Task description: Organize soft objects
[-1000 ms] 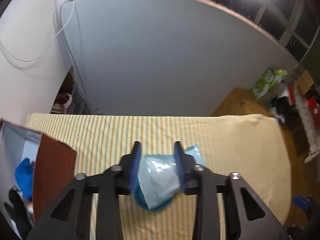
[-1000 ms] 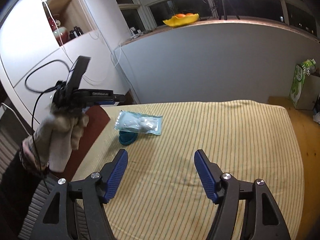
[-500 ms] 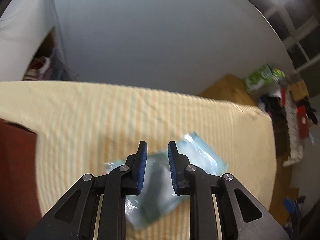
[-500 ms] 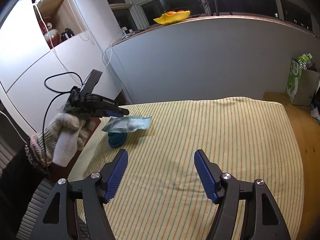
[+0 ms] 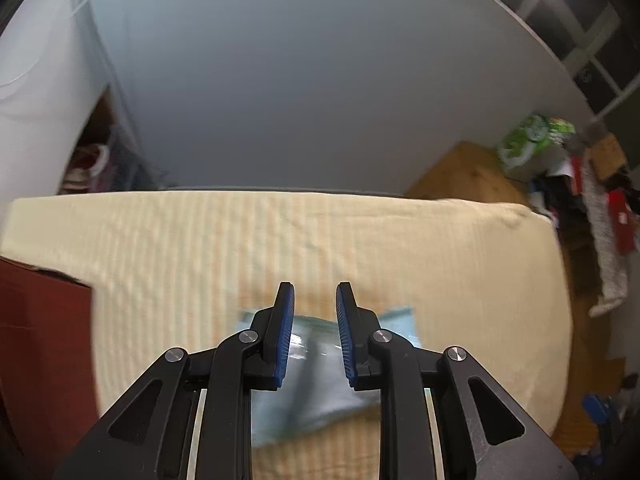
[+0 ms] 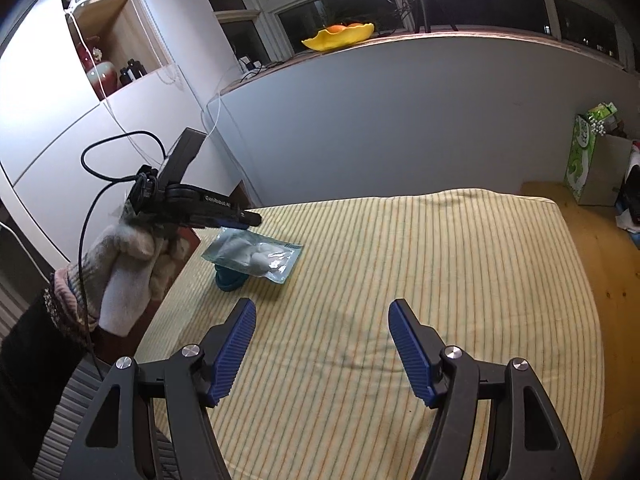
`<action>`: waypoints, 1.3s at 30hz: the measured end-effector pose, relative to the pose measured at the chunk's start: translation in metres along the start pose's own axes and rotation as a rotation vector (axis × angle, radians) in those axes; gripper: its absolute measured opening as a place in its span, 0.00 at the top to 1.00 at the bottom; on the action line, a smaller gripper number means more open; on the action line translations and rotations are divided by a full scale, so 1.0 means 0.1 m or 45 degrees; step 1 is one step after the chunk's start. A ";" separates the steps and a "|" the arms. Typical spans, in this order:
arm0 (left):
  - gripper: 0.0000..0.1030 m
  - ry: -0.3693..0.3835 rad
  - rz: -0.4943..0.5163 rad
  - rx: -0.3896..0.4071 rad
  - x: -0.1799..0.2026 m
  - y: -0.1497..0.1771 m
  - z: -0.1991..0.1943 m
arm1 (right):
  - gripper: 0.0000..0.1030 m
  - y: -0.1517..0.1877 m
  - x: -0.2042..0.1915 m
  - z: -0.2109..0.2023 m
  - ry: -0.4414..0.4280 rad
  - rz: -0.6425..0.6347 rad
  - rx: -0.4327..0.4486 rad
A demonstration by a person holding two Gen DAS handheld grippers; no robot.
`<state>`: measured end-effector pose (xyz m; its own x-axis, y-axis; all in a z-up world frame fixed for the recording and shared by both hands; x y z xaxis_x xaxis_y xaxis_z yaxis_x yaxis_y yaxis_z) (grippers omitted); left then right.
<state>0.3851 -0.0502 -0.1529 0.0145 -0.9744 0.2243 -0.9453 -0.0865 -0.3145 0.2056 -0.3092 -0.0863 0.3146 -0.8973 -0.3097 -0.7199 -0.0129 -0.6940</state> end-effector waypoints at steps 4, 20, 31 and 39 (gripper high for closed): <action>0.81 -0.022 -0.064 -0.029 -0.17 -0.01 0.10 | 0.37 0.02 0.01 0.02 -0.007 0.009 -0.009; 0.81 0.204 0.112 -0.169 0.40 0.36 0.29 | 0.37 0.04 -0.08 0.09 0.004 -0.005 -0.037; 0.80 0.329 0.176 -0.001 0.55 0.72 -0.28 | 0.37 0.02 -0.10 0.20 -0.019 -0.066 -0.056; 0.69 0.109 0.010 0.381 -0.13 1.18 -0.94 | 0.28 -0.07 -0.53 0.69 -0.115 -0.310 -0.128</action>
<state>0.2430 -0.0284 -0.1065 -0.0323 -0.9554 0.2937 -0.8074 -0.1482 -0.5711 0.2367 -0.2311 -0.1101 0.5370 -0.8192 -0.2015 -0.6724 -0.2714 -0.6887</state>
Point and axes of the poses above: each gripper's, at about its wrist camera, not at the fingertips, and z roughly the way its jaws point, x to its right, y to its underside, the point moved 1 cm from there along z, roughly the way its jaws point, and after that the axes turned 4 degrees about -z, right-handed, at the moved point
